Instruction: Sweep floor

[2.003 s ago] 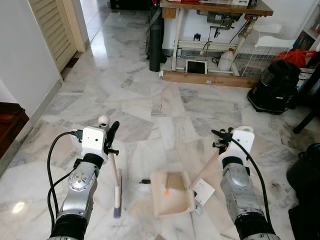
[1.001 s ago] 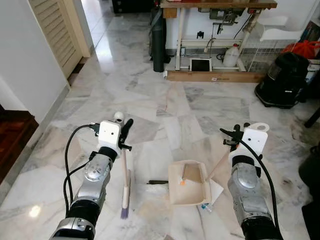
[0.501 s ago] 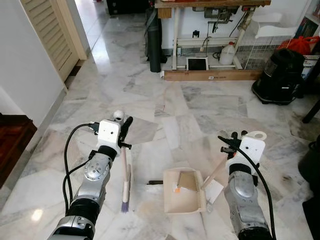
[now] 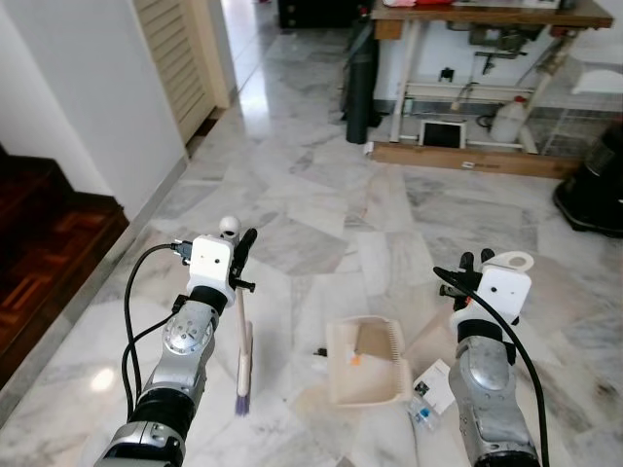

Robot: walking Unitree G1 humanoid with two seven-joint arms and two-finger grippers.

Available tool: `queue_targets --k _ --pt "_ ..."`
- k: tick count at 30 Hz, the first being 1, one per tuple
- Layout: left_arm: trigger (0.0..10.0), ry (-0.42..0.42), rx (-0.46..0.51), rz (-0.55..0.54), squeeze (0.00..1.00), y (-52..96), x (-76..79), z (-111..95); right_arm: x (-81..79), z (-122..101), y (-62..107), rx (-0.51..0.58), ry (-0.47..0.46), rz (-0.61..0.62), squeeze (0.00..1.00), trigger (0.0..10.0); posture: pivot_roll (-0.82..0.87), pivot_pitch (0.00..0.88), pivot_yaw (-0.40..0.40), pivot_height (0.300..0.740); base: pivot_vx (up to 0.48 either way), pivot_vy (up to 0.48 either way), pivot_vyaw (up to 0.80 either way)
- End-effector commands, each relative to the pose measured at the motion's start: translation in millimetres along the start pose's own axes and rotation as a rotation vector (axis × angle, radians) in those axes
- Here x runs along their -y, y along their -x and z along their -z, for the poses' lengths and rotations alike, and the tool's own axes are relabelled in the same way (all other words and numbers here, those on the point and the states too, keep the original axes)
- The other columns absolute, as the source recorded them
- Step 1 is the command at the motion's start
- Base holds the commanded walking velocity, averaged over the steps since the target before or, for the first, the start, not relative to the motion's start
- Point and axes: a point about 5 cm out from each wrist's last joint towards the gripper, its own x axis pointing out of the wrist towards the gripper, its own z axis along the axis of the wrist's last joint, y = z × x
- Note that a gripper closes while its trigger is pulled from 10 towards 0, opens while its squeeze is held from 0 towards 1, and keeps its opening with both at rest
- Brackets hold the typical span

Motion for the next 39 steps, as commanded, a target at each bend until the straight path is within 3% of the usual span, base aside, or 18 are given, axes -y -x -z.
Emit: queue_targets --k 1,19,39 --pt "10.0 -0.034 0.045 -0.034 0.0 1.2 -9.1 -6.9 -5.3 -11.7 -4.5 0.043 -0.014 -0.025 0.0 10.0 -0.1 0.0 0.022 0.74 0.0 0.0 0.69" --pt "10.0 -0.039 0.027 -0.053 0.0 5.2 -11.8 -3.7 -1.8 -12.1 -4.4 0.039 -0.018 -0.013 0.0 10.0 -0.1 0.0 0.032 0.74 0.0 0.0 0.35" --pt "10.0 -0.031 0.019 -0.065 0.0 10.2 -7.8 -1.4 -1.8 -11.6 -5.3 0.033 -0.013 -0.031 0.0 10.0 -0.08 0.0 0.014 0.74 0.0 0.0 0.64"
